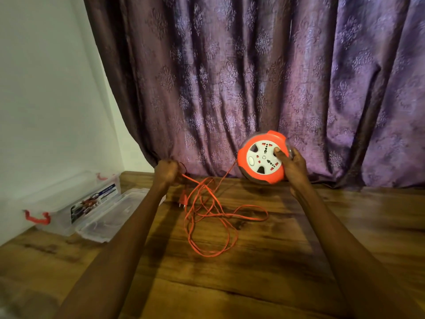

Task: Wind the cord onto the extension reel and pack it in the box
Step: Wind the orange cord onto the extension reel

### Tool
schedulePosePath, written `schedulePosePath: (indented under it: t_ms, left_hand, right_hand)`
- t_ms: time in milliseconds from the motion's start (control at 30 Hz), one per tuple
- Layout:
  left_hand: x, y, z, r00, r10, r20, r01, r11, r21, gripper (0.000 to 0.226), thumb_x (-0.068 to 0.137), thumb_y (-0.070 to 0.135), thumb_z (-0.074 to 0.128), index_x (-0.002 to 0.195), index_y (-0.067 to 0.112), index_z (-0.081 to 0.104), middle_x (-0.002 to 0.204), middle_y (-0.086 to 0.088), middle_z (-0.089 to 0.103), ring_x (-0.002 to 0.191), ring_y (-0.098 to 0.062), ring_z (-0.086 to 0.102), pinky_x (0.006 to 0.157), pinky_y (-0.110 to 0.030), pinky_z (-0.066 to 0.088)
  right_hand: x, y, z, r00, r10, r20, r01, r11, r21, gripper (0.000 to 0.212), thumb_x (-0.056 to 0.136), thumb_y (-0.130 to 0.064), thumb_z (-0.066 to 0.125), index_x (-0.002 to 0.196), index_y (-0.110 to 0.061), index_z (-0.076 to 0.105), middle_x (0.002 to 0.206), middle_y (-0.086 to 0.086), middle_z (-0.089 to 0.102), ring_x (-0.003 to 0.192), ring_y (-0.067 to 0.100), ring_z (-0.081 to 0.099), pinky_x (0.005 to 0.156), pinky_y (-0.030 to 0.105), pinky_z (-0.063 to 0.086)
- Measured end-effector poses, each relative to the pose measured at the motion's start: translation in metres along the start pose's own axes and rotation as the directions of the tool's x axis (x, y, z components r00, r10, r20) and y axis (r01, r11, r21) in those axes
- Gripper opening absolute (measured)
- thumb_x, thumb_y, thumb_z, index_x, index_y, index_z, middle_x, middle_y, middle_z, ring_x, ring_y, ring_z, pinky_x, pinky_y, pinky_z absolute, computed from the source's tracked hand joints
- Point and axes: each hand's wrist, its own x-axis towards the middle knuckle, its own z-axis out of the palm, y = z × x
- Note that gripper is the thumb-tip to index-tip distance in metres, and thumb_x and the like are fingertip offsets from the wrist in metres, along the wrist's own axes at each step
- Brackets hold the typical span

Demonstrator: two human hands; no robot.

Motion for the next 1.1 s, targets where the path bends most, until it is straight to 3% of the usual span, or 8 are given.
schedulePosePath:
  t_ms: [267, 333, 400, 467, 600, 833, 1000, 1100]
  left_hand:
    - [-0.014, -0.011, -0.011, 0.968, 0.242, 0.071, -0.227, 0.717, 0.659, 0.041, 0.096, 0.030, 0.053, 0.123, 0.001, 0.057, 0.124, -0.026, 0.061, 0.114, -0.044, 0.059, 0.096, -0.047, 0.049]
    - [-0.023, -0.004, -0.003, 0.838, 0.534, 0.118, -0.502, 0.667, 0.550, 0.034, 0.095, 0.021, 0.055, 0.124, 0.005, 0.060, 0.122, -0.020, 0.065, 0.111, -0.038, 0.062, 0.096, -0.043, 0.049]
    - [-0.037, 0.006, 0.007, 0.585, 0.738, 0.335, -0.800, 0.460, 0.386, 0.028, 0.093, 0.019, 0.060, 0.119, 0.013, 0.067, 0.114, -0.010, 0.071, 0.106, -0.028, 0.065, 0.095, -0.037, 0.049]
    - [-0.048, 0.008, 0.019, 0.425, 0.706, 0.566, -0.902, 0.275, 0.333, 0.026, 0.093, 0.031, 0.062, 0.115, 0.019, 0.070, 0.110, -0.002, 0.071, 0.106, -0.021, 0.064, 0.095, -0.036, 0.047]
    - [-0.043, -0.013, 0.025, 0.533, 0.500, 0.683, -0.839, 0.205, 0.505, 0.028, 0.091, 0.037, 0.061, 0.112, 0.022, 0.073, 0.128, -0.003, 0.066, 0.121, -0.024, 0.057, 0.101, -0.032, 0.041]
    - [-0.029, -0.046, 0.013, 0.738, 0.239, 0.631, -0.668, 0.395, 0.631, 0.054, 0.085, 0.024, 0.066, 0.136, 0.017, 0.052, 0.146, -0.008, 0.045, 0.127, -0.030, 0.052, 0.105, -0.035, 0.043]
    - [-0.022, -0.062, 0.013, 0.784, 0.248, 0.569, -0.590, 0.579, 0.562, 0.069, 0.088, 0.025, 0.067, 0.147, 0.011, 0.034, 0.135, -0.013, 0.055, 0.123, -0.035, 0.055, 0.100, -0.036, 0.045]
    - [-0.019, -0.061, 0.022, 0.822, 0.288, 0.491, -0.569, 0.417, 0.708, 0.072, 0.093, 0.042, 0.057, 0.154, 0.021, 0.025, 0.143, -0.012, 0.053, 0.127, -0.035, 0.052, 0.103, -0.039, 0.041]
  right_hand:
    - [-0.004, 0.001, 0.003, 0.999, -0.028, -0.026, 0.026, 0.998, -0.060, 0.029, 0.089, -0.014, 0.072, 0.117, -0.011, 0.063, 0.104, 0.007, 0.069, 0.083, 0.011, 0.064, 0.071, 0.021, 0.057]
    - [-0.005, 0.001, 0.004, 0.999, -0.026, -0.040, 0.023, 0.997, -0.079, 0.033, 0.089, -0.013, 0.072, 0.120, -0.006, 0.063, 0.108, 0.009, 0.068, 0.085, 0.012, 0.064, 0.073, 0.022, 0.057]
    - [-0.006, 0.001, 0.004, 0.997, -0.038, -0.064, 0.031, 0.994, -0.109, 0.037, 0.089, -0.011, 0.071, 0.123, -0.002, 0.062, 0.107, 0.009, 0.067, 0.082, 0.010, 0.063, 0.068, 0.017, 0.055]
    - [-0.006, 0.001, 0.003, 0.995, -0.043, -0.087, 0.032, 0.991, -0.127, 0.039, 0.089, -0.009, 0.071, 0.125, 0.000, 0.060, 0.107, 0.009, 0.066, 0.084, 0.012, 0.062, 0.069, 0.018, 0.054]
    - [-0.008, 0.000, 0.001, 0.990, -0.011, -0.141, -0.005, 0.993, -0.114, 0.038, 0.089, -0.009, 0.071, 0.123, 0.004, 0.060, 0.107, 0.012, 0.064, 0.093, 0.019, 0.059, 0.085, 0.037, 0.054]
    - [-0.004, -0.004, -0.010, 0.981, -0.035, -0.190, 0.019, 0.996, -0.085, 0.028, 0.089, -0.012, 0.071, 0.115, -0.005, 0.061, 0.096, 0.004, 0.064, 0.069, 0.000, 0.056, 0.058, 0.011, 0.049]
    - [0.003, -0.010, -0.022, 0.965, -0.054, -0.258, 0.041, 0.998, -0.054, 0.039, 0.088, -0.016, 0.073, 0.121, 0.001, 0.060, 0.106, 0.009, 0.066, 0.088, 0.015, 0.062, 0.081, 0.032, 0.055]
    - [0.008, -0.011, -0.031, 0.966, -0.044, -0.256, 0.042, 0.999, -0.011, 0.037, 0.087, -0.018, 0.074, 0.118, -0.003, 0.062, 0.104, 0.007, 0.068, 0.090, 0.017, 0.063, 0.082, 0.037, 0.056]
